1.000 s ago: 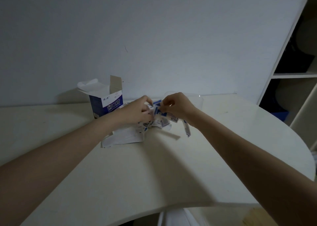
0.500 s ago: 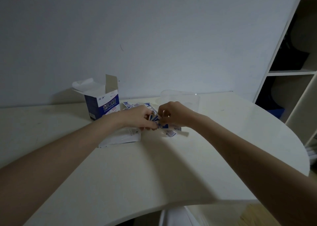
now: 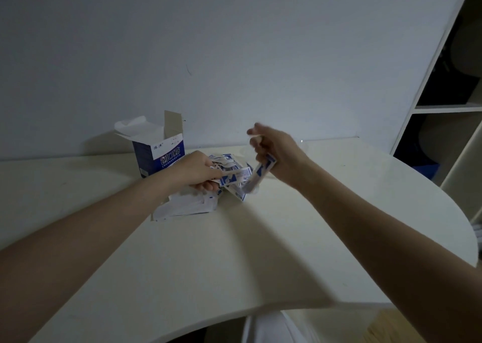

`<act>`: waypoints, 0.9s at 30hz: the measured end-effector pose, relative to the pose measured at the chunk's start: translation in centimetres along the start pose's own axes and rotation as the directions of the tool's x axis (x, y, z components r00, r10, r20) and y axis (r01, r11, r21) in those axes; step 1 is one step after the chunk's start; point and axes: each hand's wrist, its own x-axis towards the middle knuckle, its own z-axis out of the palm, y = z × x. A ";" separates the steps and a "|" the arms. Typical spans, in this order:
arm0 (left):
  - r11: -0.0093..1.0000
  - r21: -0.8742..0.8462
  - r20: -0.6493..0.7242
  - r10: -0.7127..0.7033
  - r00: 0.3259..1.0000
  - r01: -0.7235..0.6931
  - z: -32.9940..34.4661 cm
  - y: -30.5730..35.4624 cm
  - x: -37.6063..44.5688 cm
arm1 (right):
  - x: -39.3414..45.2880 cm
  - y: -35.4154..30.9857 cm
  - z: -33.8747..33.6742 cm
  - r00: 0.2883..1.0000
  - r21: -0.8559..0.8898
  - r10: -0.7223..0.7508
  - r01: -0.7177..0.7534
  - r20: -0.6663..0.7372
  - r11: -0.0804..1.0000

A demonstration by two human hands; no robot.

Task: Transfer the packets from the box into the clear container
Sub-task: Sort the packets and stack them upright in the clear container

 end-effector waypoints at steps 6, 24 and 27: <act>0.998 0.065 -0.026 -0.005 1.000 0.007 -0.1 -0.1 0.0 | -1.0 2.3 -2.2 0.985 -0.849 -0.121 0.166 0.121 0.502; 0.937 -0.349 0.047 -0.002 0.999 0.019 -0.7 -0.3 -1.2 | -2.0 0.0 -0.5 0.994 -0.342 0.062 -0.027 0.091 0.939; 0.822 -0.566 0.142 0.026 0.990 0.060 -0.1 0.9 -1.8 | -1.8 0.5 -0.2 0.999 -0.217 0.029 -0.034 -0.024 0.976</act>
